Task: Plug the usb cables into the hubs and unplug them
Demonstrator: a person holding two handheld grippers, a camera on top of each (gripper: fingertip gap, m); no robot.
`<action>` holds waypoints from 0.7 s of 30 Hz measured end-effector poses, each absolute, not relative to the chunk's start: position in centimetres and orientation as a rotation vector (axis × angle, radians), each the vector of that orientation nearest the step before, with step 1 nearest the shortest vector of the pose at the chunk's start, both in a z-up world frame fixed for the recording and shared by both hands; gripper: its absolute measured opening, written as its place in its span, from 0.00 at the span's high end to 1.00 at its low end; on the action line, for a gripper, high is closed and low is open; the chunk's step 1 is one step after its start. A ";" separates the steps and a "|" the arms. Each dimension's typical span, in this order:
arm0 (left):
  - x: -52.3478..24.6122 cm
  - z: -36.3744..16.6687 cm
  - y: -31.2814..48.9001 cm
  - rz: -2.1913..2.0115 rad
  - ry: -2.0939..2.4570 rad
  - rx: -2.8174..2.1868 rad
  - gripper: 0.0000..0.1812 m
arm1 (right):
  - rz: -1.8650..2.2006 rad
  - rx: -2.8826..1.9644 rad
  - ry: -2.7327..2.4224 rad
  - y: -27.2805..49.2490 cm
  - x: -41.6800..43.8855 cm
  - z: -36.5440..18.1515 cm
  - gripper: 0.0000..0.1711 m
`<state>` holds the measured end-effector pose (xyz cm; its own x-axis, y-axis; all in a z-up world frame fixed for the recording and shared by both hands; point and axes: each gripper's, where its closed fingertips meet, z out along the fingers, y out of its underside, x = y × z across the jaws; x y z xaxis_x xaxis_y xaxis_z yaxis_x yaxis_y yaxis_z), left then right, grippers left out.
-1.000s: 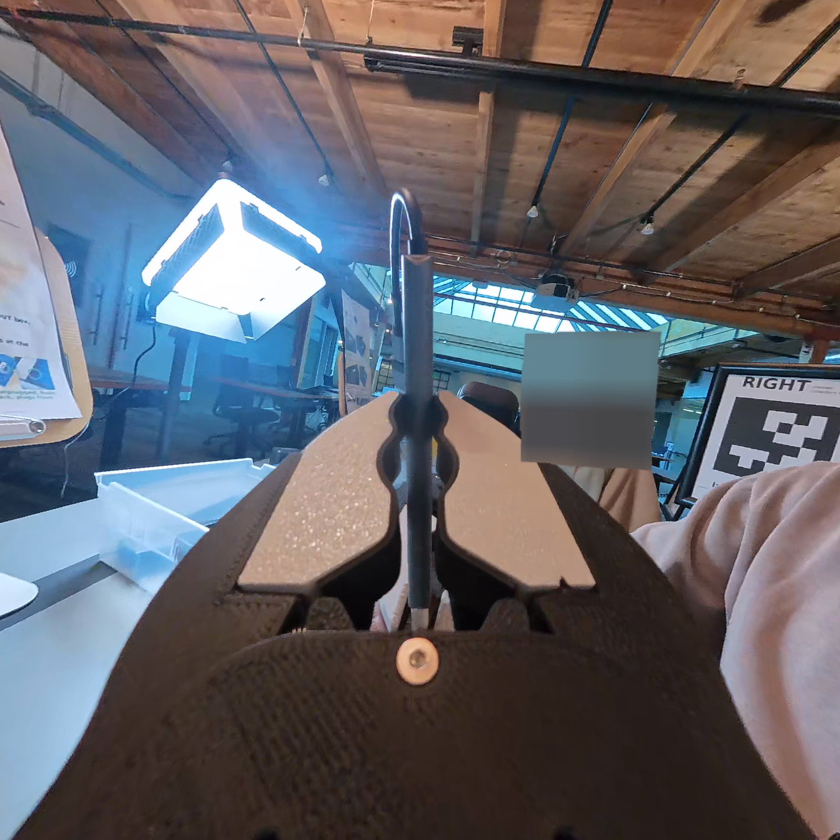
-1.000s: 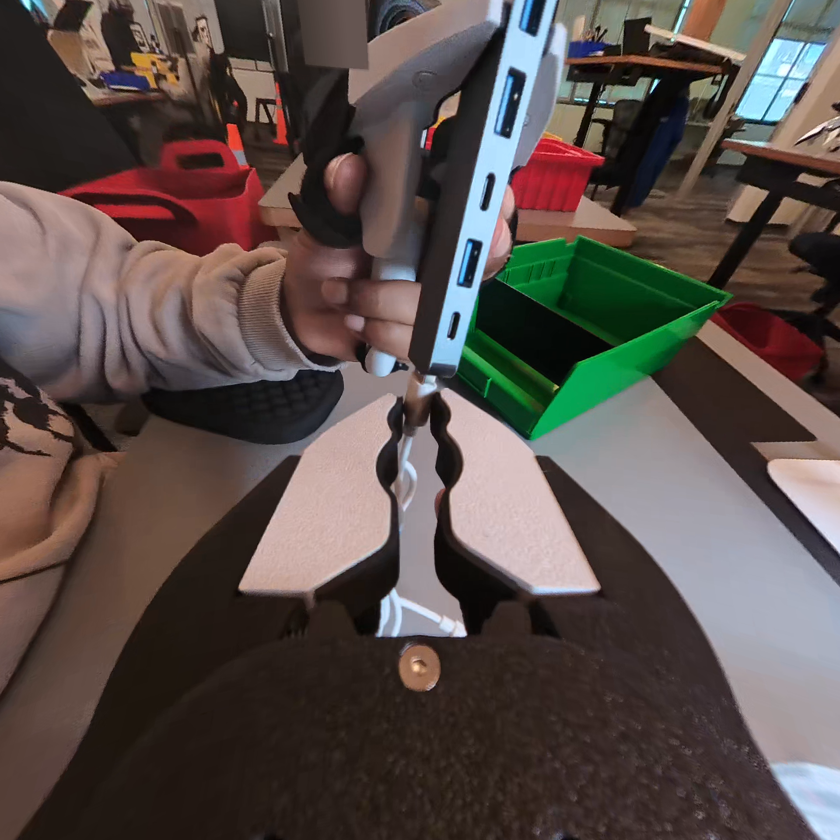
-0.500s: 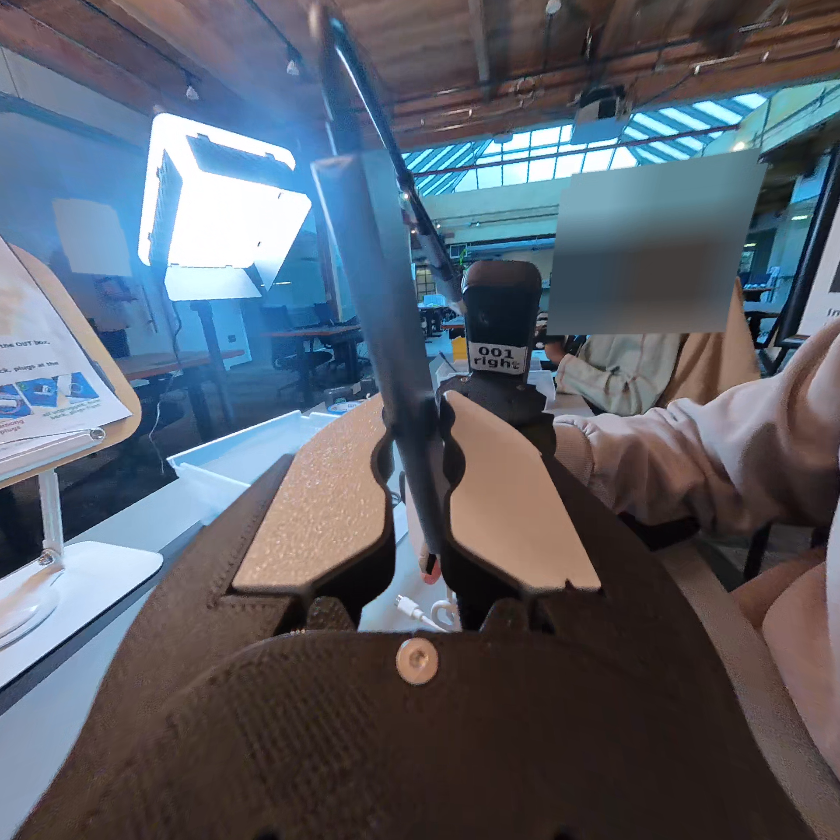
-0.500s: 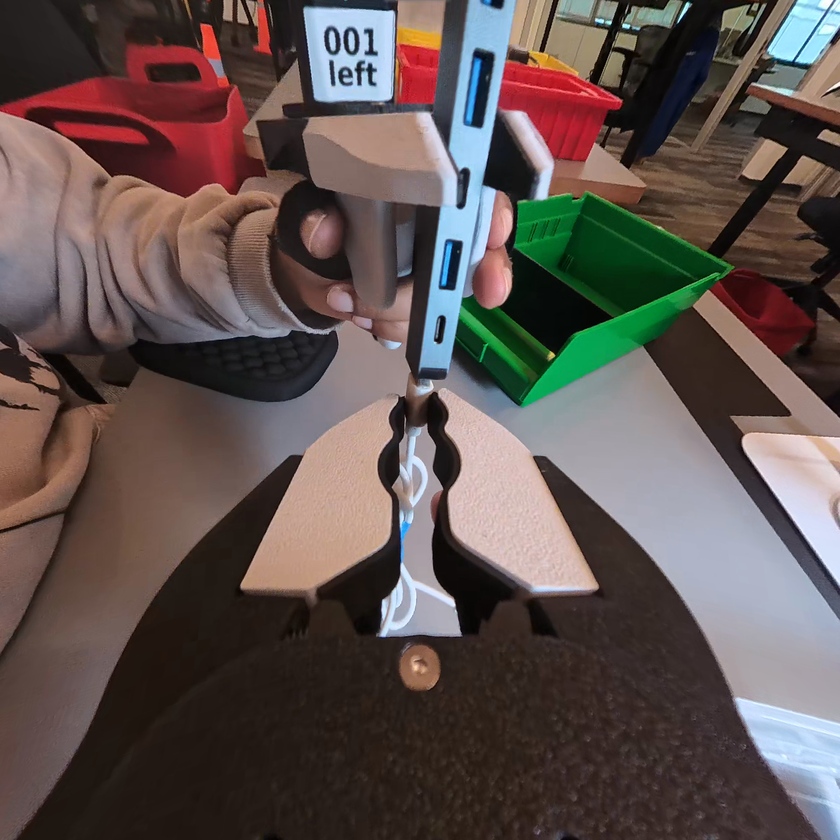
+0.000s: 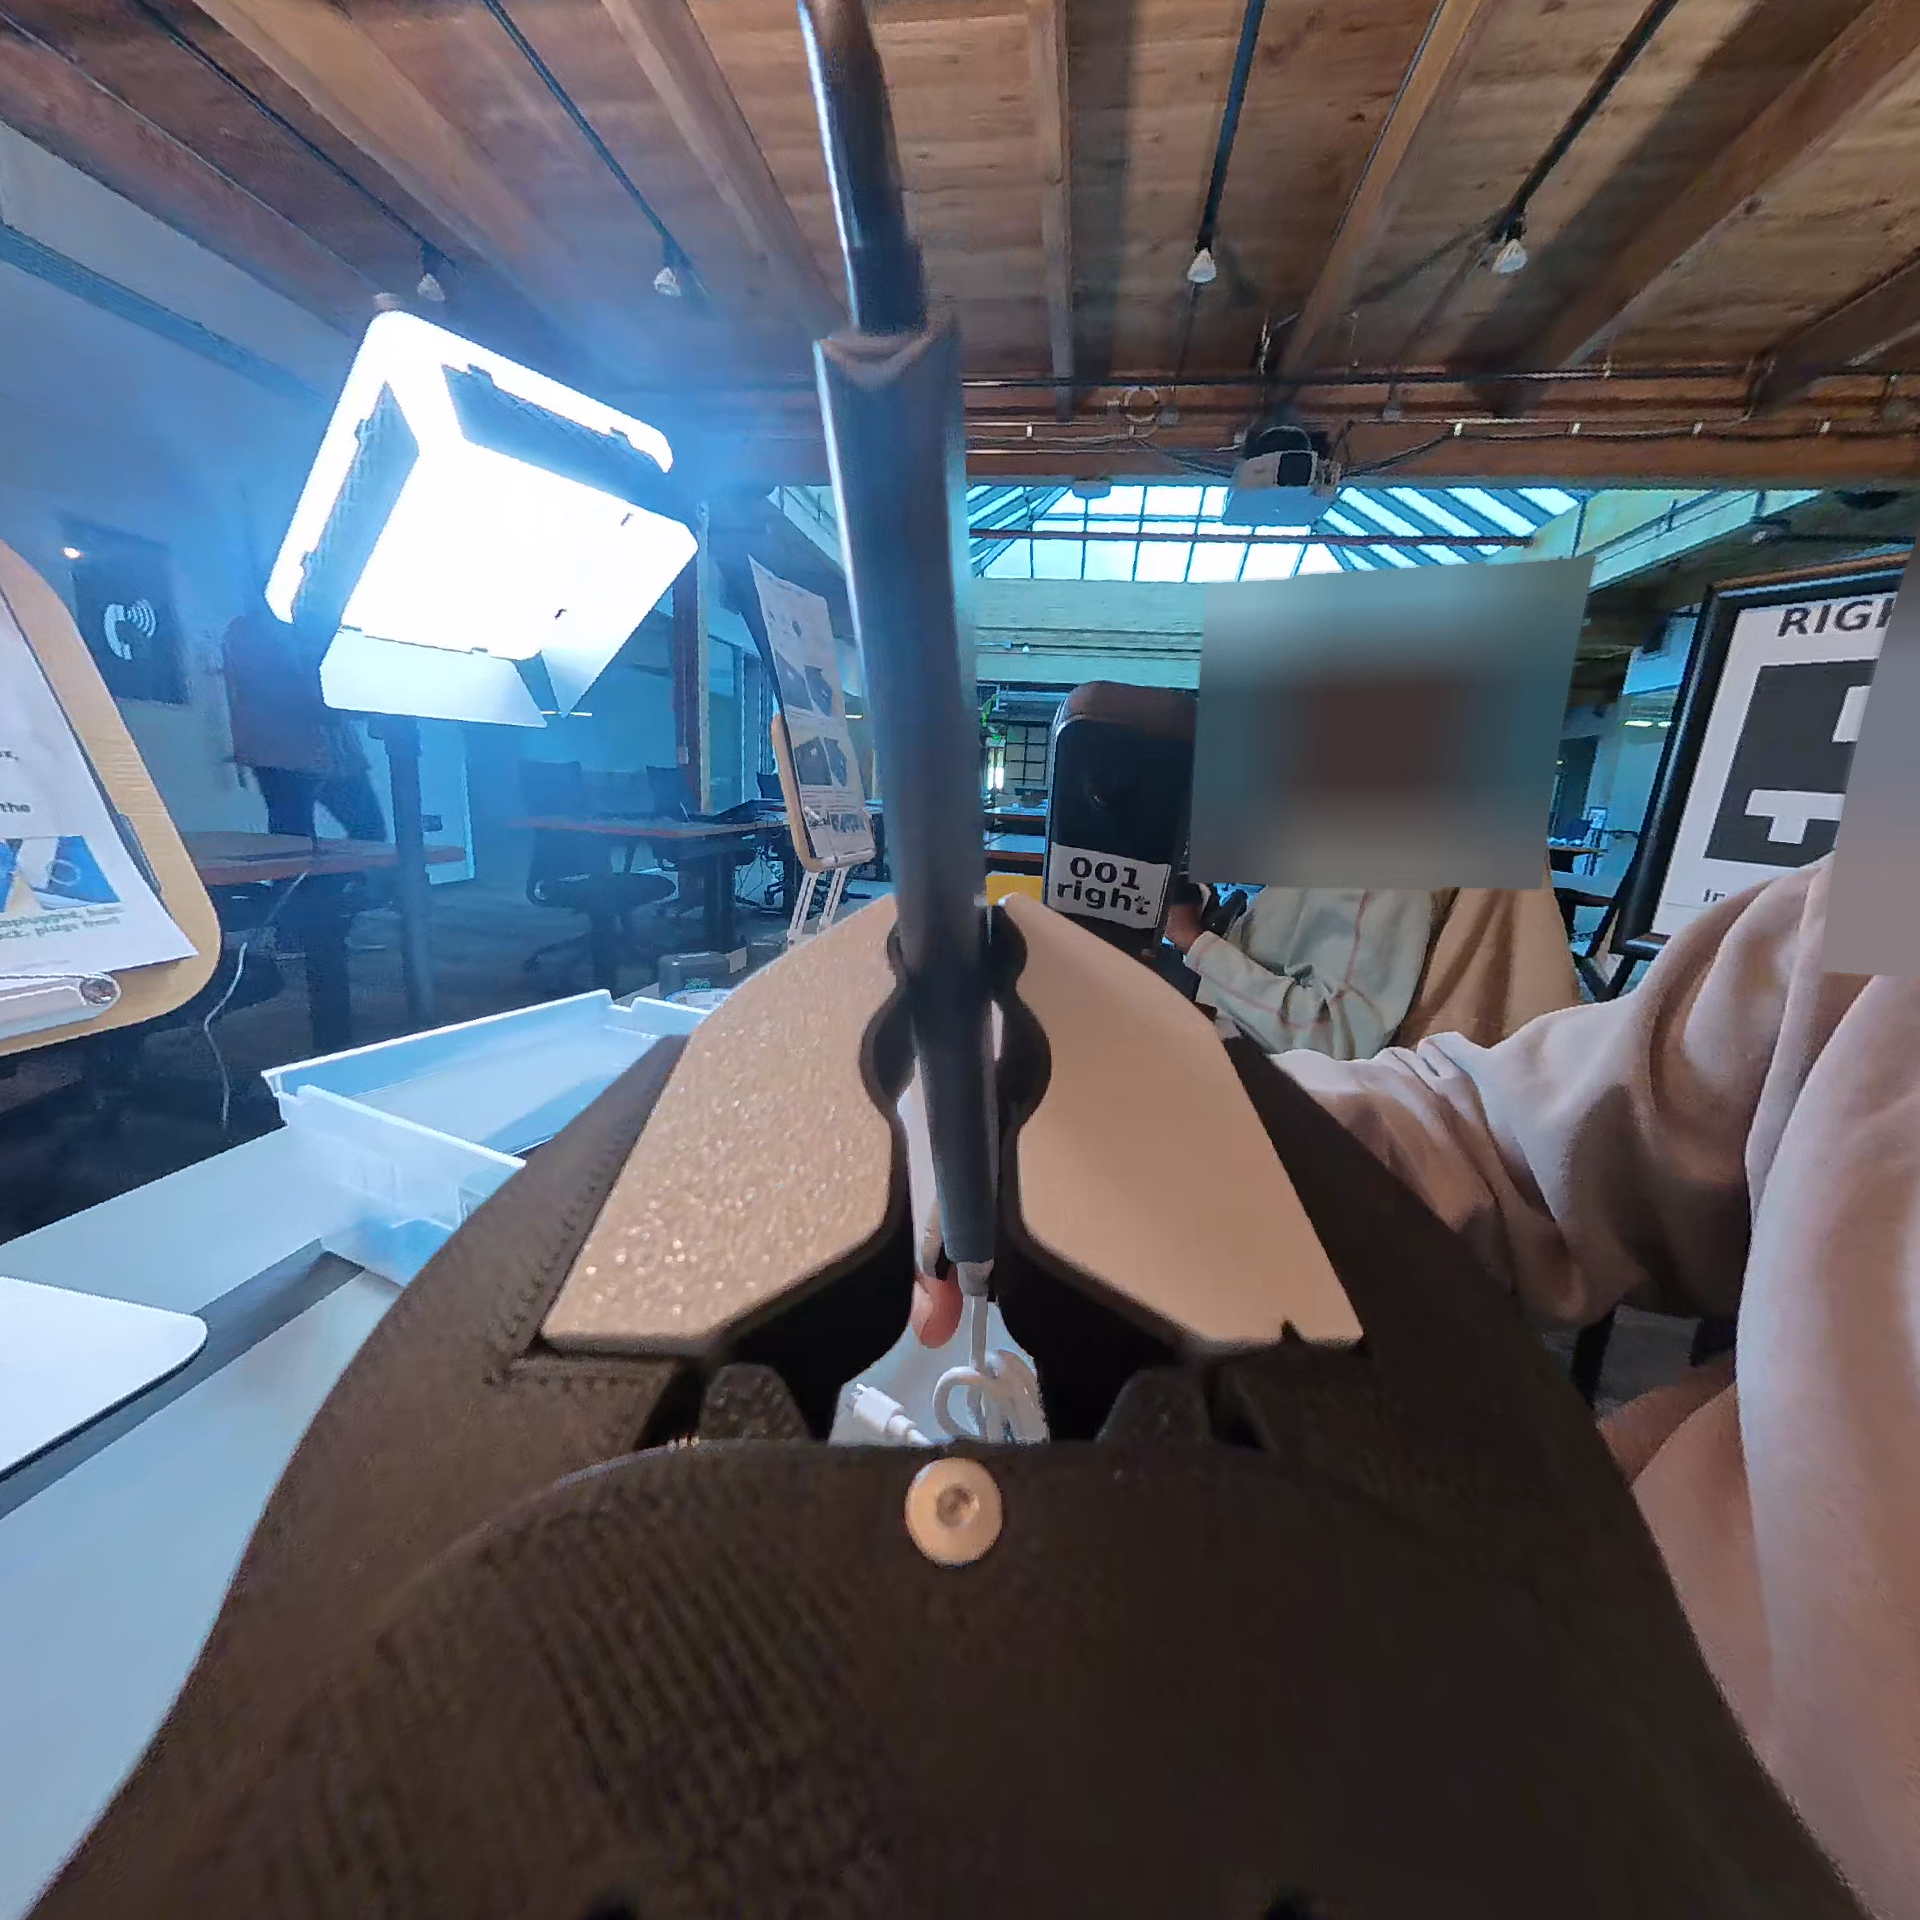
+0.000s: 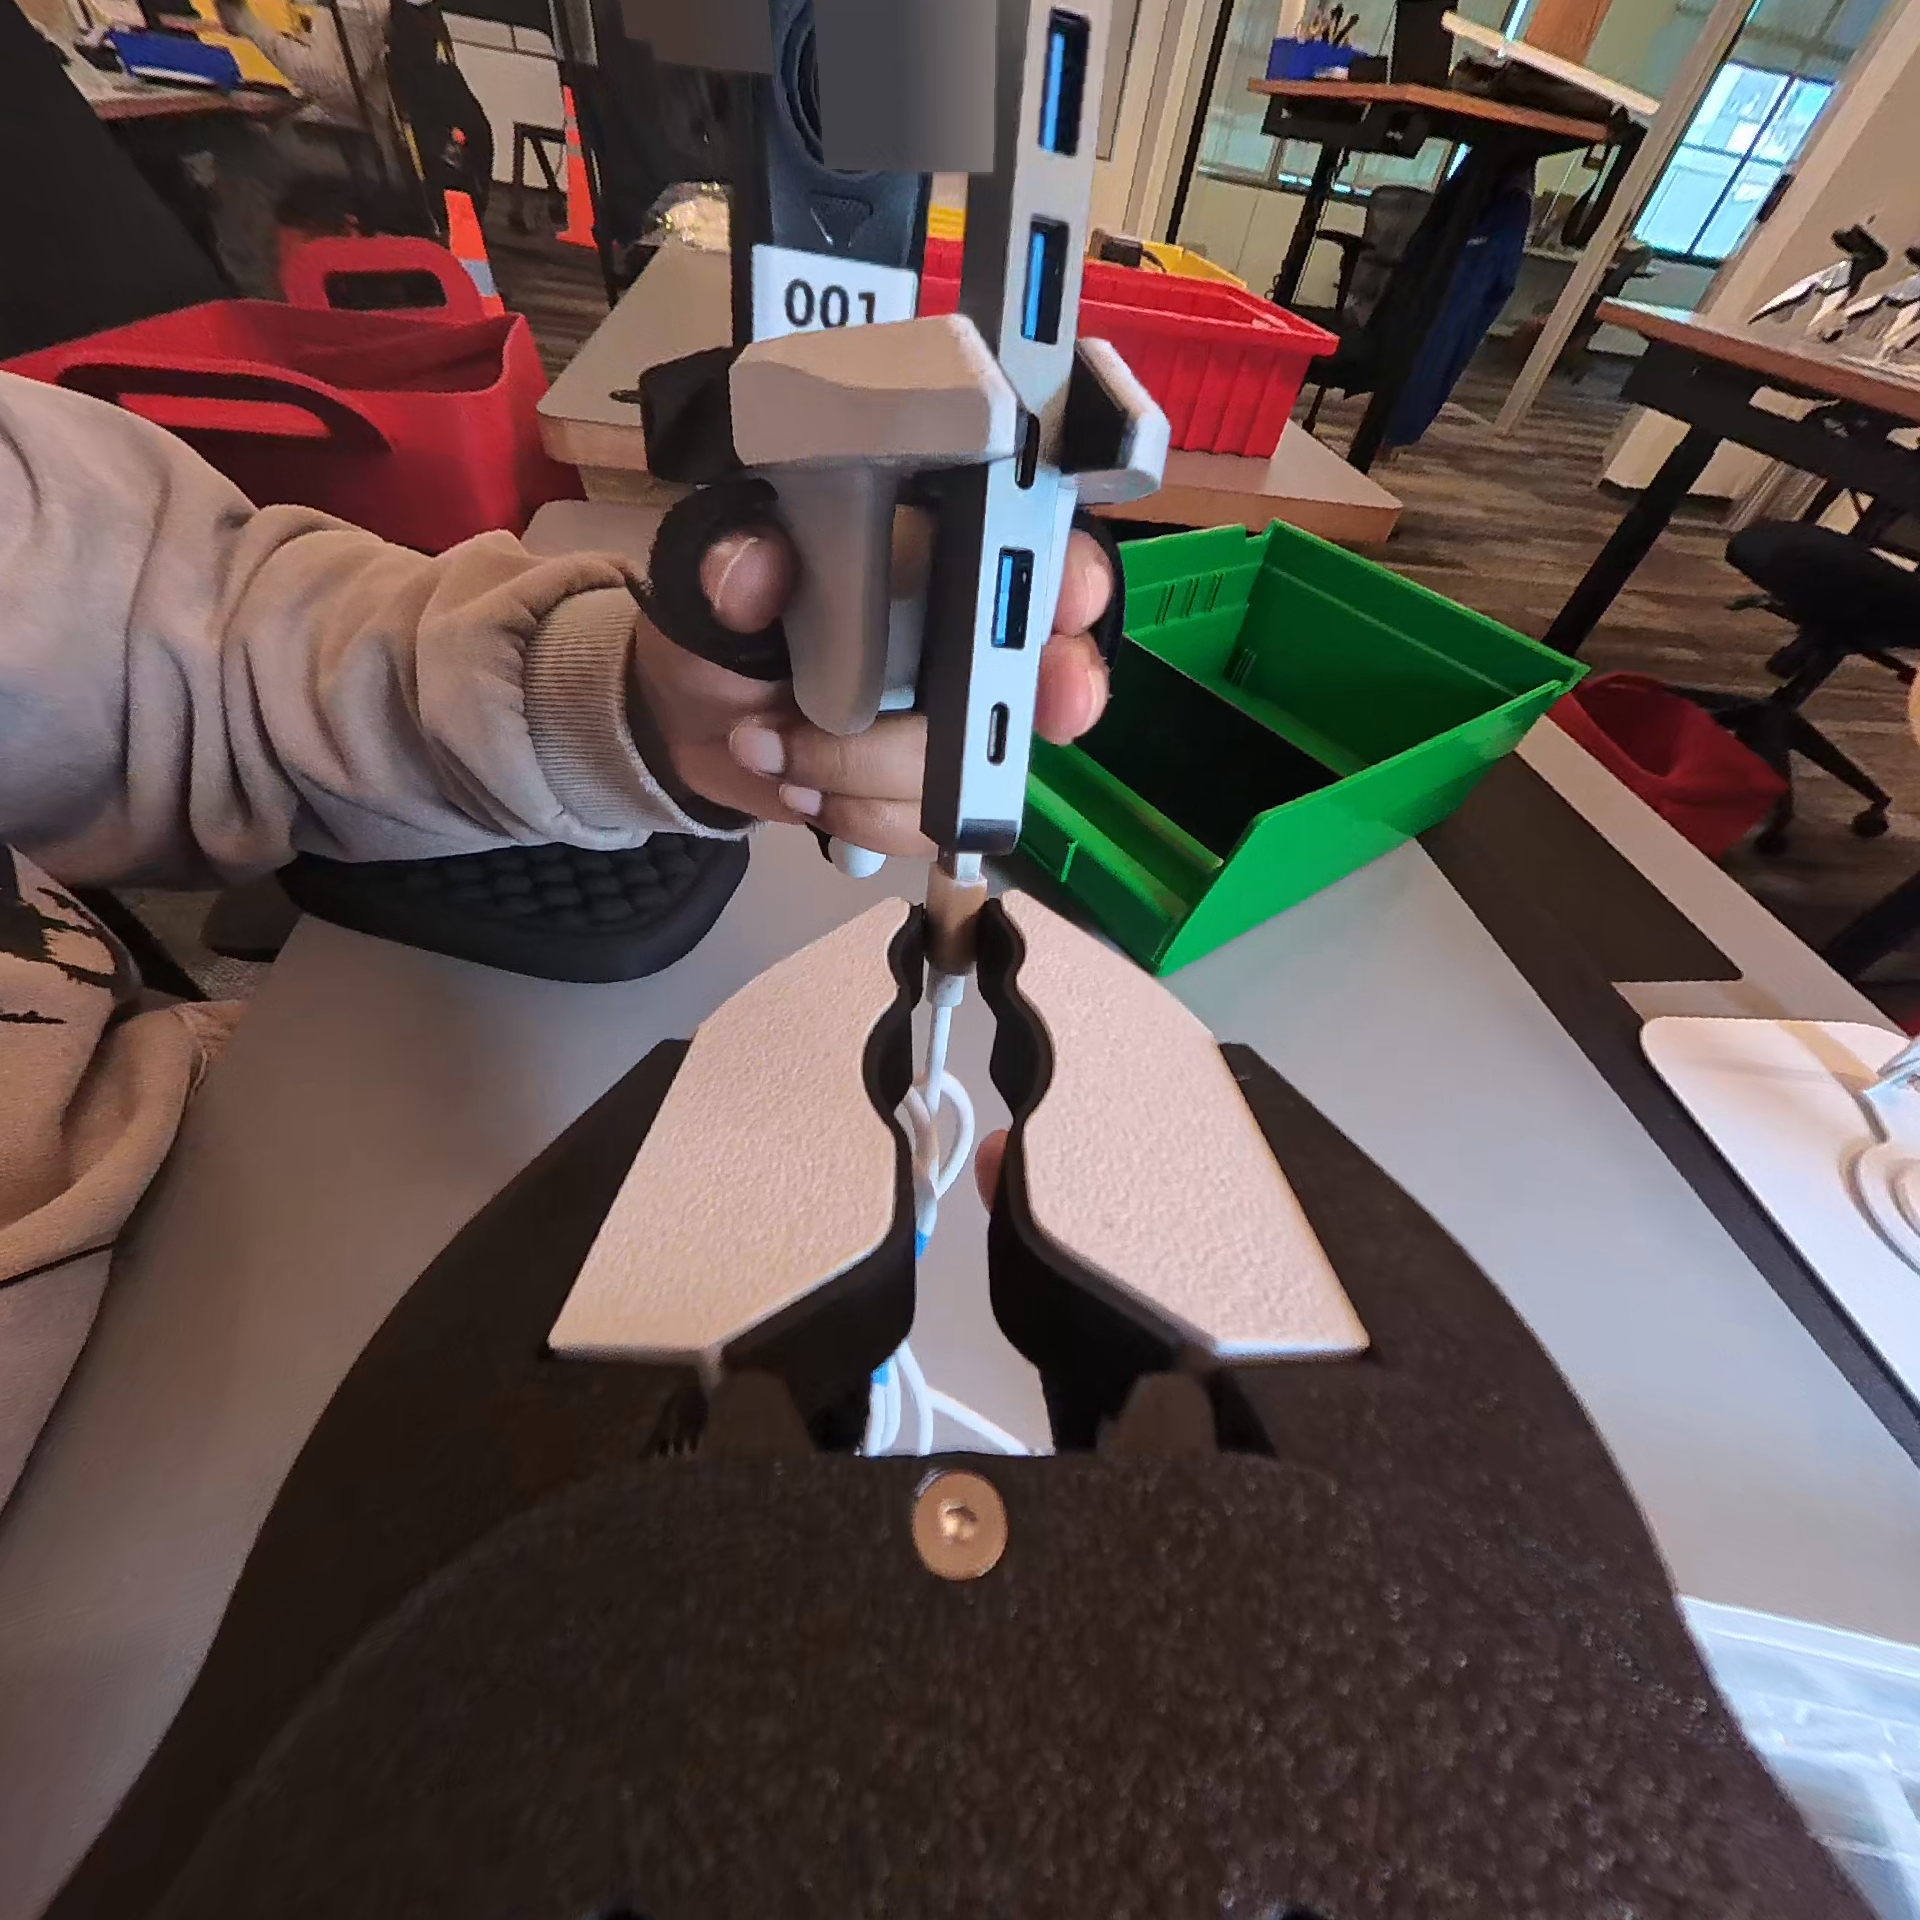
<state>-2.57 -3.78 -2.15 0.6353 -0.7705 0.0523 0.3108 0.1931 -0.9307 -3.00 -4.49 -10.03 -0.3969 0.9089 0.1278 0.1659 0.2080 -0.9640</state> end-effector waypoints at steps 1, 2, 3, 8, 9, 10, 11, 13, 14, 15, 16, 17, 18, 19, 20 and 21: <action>-2.4 -2.4 -3.6 -0.784 0.492 -1.155 0.93 | 1.249 -1.021 -1.732 -4.5 -3.0 -10.1 0.95; -2.2 -2.7 -3.4 -0.760 0.507 -1.176 0.90 | 1.248 -1.025 -1.746 -4.6 -3.0 -10.2 0.95; -2.0 -3.0 -3.4 -0.736 0.527 -1.187 0.91 | 1.232 -1.023 -1.758 -4.7 -3.1 -10.4 0.95; -1.2 -2.7 -4.0 -0.682 0.598 -1.188 0.95 | 1.257 -1.007 -1.751 -5.0 -3.1 -10.1 0.95; -1.3 -2.6 -4.1 -0.687 0.591 -1.184 0.95 | 1.273 -1.005 -1.742 -5.1 -3.1 -10.0 0.95; -1.6 -2.4 -4.1 -0.694 0.583 -1.178 0.95 | 1.289 -1.000 -1.729 -5.2 -3.2 -9.8 0.95; -1.7 -2.3 -4.2 -0.703 0.578 -1.174 0.95 | 1.308 -0.996 -1.718 -5.3 -3.3 -9.7 0.95; -1.9 -2.1 -4.3 -0.706 0.576 -1.167 0.95 | 1.317 -0.984 -1.707 -5.5 -3.4 -9.5 0.95; -1.9 -2.0 -4.4 -0.701 0.579 -1.166 0.95 | 1.315 -0.973 -1.709 -5.5 -3.4 -9.5 0.95; -1.8 -1.9 -4.5 -0.694 0.585 -1.165 0.95 | 1.315 -0.961 -1.707 -5.5 -3.4 -9.3 0.95; -1.8 -1.7 -4.6 -0.687 0.591 -1.161 0.95 | 1.324 -0.947 -1.704 -5.6 -3.4 -9.2 0.95; -1.7 -1.4 -4.8 -0.683 0.593 -1.152 0.95 | 1.337 -0.934 -1.698 -5.7 -3.3 -8.9 0.95; -1.6 -1.1 -5.1 -0.676 0.593 -1.140 0.95 | 1.345 -0.923 -1.694 -5.9 -3.3 -8.6 0.95; -1.6 -0.8 -5.3 -0.670 0.596 -1.131 0.95 | 1.342 -0.910 -1.693 -6.0 -3.2 -8.3 0.95; -1.5 -0.5 -5.4 -0.664 0.600 -1.126 0.95 | 1.331 -0.899 -1.694 -6.1 -3.2 -8.1 0.95; -1.6 -0.3 -5.5 -0.657 0.599 -1.120 0.95 | 1.330 -0.890 -1.694 -6.2 -3.3 -7.9 0.95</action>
